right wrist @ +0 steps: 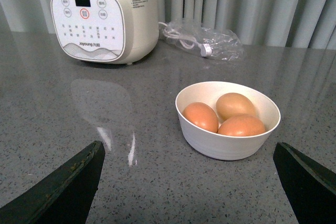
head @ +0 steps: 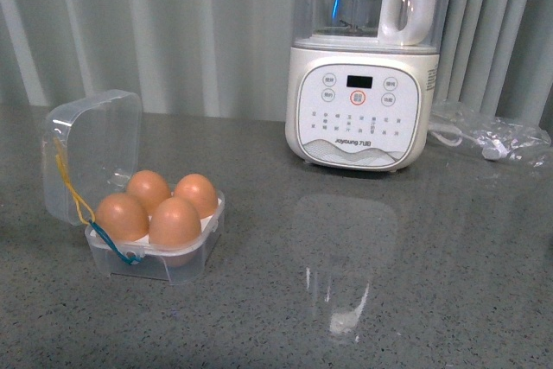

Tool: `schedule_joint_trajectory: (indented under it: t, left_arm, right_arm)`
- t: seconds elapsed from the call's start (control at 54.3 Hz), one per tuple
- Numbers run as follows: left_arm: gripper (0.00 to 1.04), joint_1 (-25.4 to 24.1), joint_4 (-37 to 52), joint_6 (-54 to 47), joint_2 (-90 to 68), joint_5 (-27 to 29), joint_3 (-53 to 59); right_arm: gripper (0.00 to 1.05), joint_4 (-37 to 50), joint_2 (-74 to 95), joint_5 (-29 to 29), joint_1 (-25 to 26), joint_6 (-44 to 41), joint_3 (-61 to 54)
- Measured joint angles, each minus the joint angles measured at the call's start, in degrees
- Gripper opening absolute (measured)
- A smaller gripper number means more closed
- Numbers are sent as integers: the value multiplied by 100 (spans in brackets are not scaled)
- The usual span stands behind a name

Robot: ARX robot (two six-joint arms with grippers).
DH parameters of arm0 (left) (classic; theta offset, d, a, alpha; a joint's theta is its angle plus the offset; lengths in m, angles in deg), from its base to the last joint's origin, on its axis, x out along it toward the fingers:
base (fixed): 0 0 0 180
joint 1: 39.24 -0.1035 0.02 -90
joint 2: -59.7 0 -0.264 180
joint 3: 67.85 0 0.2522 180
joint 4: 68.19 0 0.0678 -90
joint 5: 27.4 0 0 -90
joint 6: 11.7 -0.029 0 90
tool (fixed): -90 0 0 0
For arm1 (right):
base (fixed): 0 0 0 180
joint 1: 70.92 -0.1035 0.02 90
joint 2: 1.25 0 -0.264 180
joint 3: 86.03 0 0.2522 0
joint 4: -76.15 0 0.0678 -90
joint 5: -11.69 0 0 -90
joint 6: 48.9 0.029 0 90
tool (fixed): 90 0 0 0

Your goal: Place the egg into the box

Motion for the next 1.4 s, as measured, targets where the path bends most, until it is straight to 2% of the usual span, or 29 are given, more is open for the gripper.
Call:
schedule_joint_trajectory:
  t: [0.203,0.368,0.516,0.663,0.866,0.976,1.124,1.4]
  left_arm:
    - [98,72,50,2,-586,-77,-435]
    - [98,98,111,369,-984,-623,-640]
    - [98,229,223,848,-1060,-831,-649]
    - [98,638,326,1121,-1010,-789,-468]
    - [98,1679,411,1147,-758,-570,98]
    - [98,2070,404,927,-588,-398,247]
    - [98,2275,374,616,-525,-319,345]
    - [98,2133,273,321,-442,-240,348]
  right_arm:
    - [98,0,0,0,0,0,0]
    - [98,0,0,0,0,0,0]
    - [98,0,0,0,0,0,0]
    - [98,0,0,0,0,0,0]
    - [98,0,0,0,0,0,0]
    - [98,0,0,0,0,0,0]
    - [98,0,0,0,0,0,0]
    - [98,0,0,2,0,0,0]
